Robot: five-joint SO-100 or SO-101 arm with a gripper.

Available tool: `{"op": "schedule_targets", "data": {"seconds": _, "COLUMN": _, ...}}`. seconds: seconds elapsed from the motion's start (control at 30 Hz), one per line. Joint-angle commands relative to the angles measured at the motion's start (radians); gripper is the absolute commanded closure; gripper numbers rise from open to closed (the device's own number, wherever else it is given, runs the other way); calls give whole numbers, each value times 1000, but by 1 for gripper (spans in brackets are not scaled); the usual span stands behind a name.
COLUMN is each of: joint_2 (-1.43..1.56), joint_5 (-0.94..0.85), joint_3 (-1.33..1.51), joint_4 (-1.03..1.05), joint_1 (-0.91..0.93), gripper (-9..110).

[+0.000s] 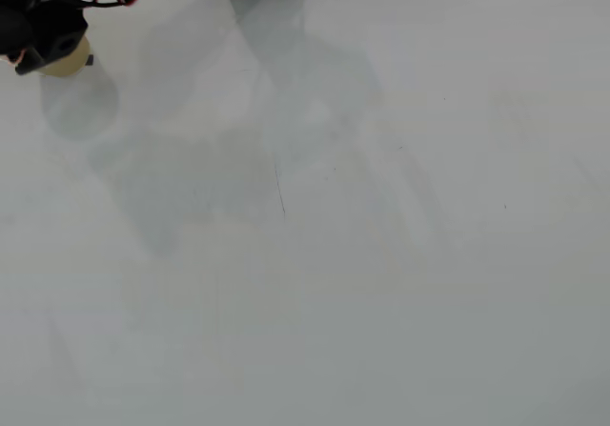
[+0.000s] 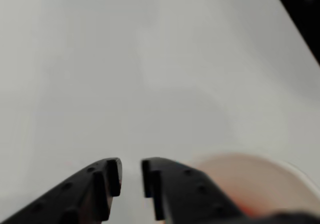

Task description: Pick up the cube and drop it in the cup.

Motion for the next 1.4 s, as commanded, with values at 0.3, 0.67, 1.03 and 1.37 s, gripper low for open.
{"op": "schedule_targets", "data": {"seconds": 0.3, "joint_2": 394, "joint_5": 14, "joint_3": 225, "joint_4": -81, "joint_1": -367, "gripper": 102}}
{"op": "schedule_targets", "data": {"seconds": 0.67, "joint_2": 607, "joint_5": 6, "joint_3": 456, "joint_4": -130, "joint_1": -669, "gripper": 102}}
{"op": "schedule_targets", "data": {"seconds": 1.03, "joint_2": 810, "joint_5": 5, "joint_3": 666, "joint_4": -130, "joint_1": -908, "gripper": 102}}
{"op": "schedule_targets", "data": {"seconds": 1.37, "joint_2": 976, "joint_5": 3, "joint_3": 842, "joint_4": -124, "joint_1": -1023, "gripper": 101}}
